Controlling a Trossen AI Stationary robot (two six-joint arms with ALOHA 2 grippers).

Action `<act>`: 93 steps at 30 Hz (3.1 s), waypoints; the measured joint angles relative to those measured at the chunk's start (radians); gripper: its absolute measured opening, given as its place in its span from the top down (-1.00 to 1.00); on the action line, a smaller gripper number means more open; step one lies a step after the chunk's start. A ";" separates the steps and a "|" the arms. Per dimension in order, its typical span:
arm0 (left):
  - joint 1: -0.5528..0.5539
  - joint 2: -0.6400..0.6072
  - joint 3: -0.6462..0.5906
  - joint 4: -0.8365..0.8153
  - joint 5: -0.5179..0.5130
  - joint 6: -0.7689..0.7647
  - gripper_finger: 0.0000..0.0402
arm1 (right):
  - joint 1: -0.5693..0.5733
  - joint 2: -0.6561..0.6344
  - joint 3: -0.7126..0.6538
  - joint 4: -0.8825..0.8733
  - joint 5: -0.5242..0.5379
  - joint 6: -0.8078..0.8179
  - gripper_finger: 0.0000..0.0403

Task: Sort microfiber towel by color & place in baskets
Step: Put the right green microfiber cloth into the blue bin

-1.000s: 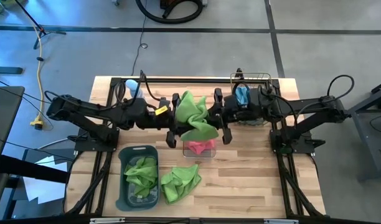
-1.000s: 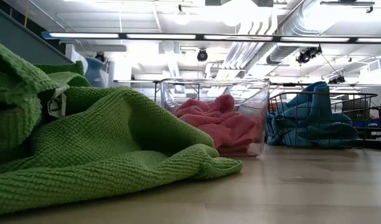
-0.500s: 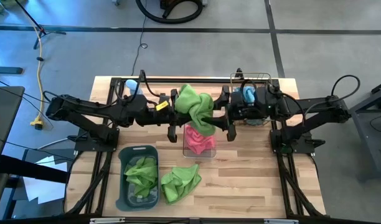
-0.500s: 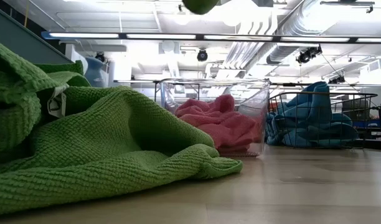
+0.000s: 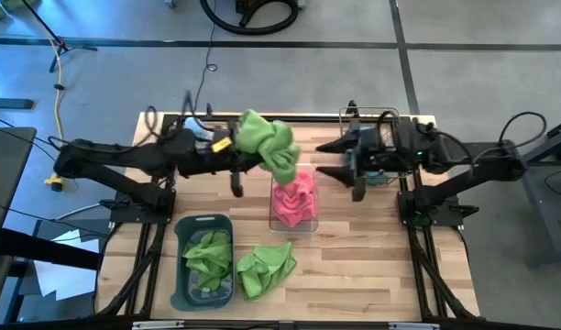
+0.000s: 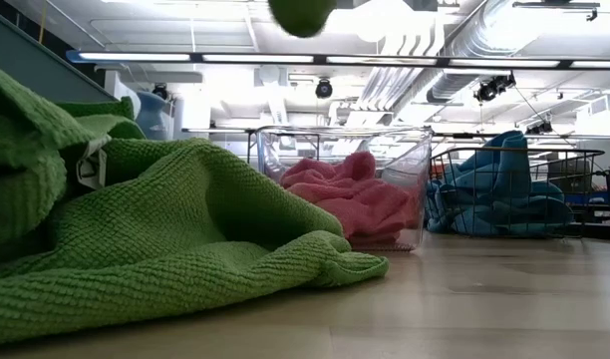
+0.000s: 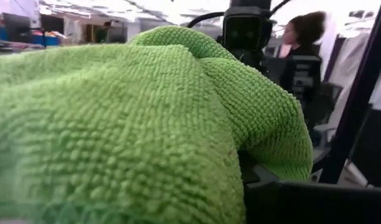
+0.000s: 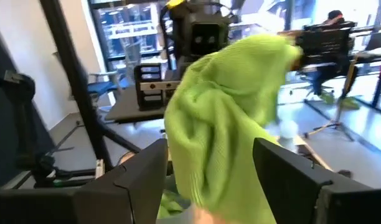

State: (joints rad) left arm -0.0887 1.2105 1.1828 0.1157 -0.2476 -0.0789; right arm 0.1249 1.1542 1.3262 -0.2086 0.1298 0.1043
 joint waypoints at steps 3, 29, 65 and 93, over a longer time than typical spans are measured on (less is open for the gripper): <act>0.000 -0.074 0.000 -0.095 -0.032 0.003 1.00 | 0.000 -0.050 0.000 -0.058 0.040 0.000 -0.16; -0.694 -0.256 -0.090 -0.759 -0.250 -0.842 1.00 | -0.001 -0.121 0.000 -0.264 0.069 0.103 -0.16; -0.727 0.205 0.060 -1.202 -0.157 -0.782 1.00 | -0.001 -0.106 0.000 -0.382 0.113 0.147 -0.16; -0.747 0.203 -0.129 -0.939 -0.112 -0.798 1.00 | -0.001 -0.106 0.000 -0.402 0.137 0.123 -0.16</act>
State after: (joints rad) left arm -0.8354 1.4136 1.0534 -0.8236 -0.3601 -0.8767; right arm 0.1242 1.0481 1.3266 -0.6106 0.2672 0.2276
